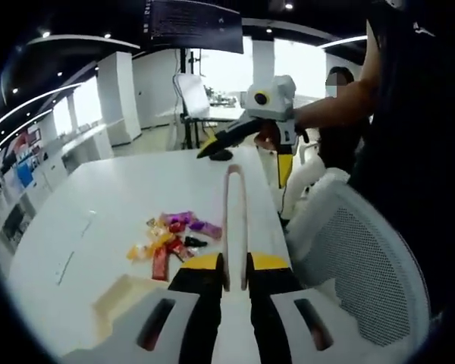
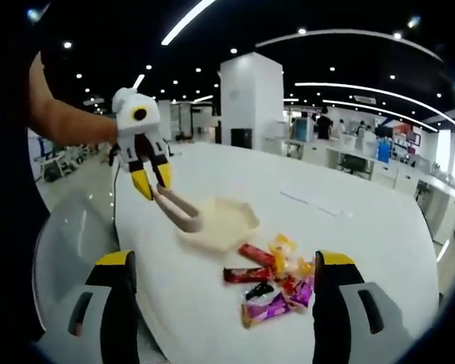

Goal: Place the target food into the container with the food tongs after gripping and lifting it, then release it inside without dropping or visibly crushing the food.

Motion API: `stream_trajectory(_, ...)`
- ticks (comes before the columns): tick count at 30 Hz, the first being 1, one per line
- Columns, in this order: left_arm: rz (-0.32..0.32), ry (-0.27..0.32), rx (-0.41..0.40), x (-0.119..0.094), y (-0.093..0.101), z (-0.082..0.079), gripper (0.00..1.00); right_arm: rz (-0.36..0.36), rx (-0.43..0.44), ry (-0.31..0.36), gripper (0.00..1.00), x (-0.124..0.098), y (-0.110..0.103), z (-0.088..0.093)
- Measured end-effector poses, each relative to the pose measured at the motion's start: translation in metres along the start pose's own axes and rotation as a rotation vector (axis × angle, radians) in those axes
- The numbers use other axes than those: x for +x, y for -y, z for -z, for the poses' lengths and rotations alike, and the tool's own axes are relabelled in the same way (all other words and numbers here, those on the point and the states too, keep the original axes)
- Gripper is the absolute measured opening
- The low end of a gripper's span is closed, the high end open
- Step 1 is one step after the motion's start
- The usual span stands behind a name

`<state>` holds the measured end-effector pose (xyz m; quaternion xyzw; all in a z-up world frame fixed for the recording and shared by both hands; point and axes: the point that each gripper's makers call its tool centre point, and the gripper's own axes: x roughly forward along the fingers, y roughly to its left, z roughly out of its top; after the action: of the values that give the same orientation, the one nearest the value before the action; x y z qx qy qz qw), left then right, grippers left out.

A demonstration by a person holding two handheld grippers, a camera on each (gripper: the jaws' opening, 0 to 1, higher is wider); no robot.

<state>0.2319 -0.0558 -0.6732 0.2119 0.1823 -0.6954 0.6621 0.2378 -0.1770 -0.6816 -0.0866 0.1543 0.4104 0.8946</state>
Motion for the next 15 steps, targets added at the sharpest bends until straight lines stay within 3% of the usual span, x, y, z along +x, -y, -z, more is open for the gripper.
stream_trajectory(15,0.015,0.048,0.038,-0.011,0.005,-0.032,0.09,-0.145,0.02,0.098,0.81,0.011,-0.028,-0.049)
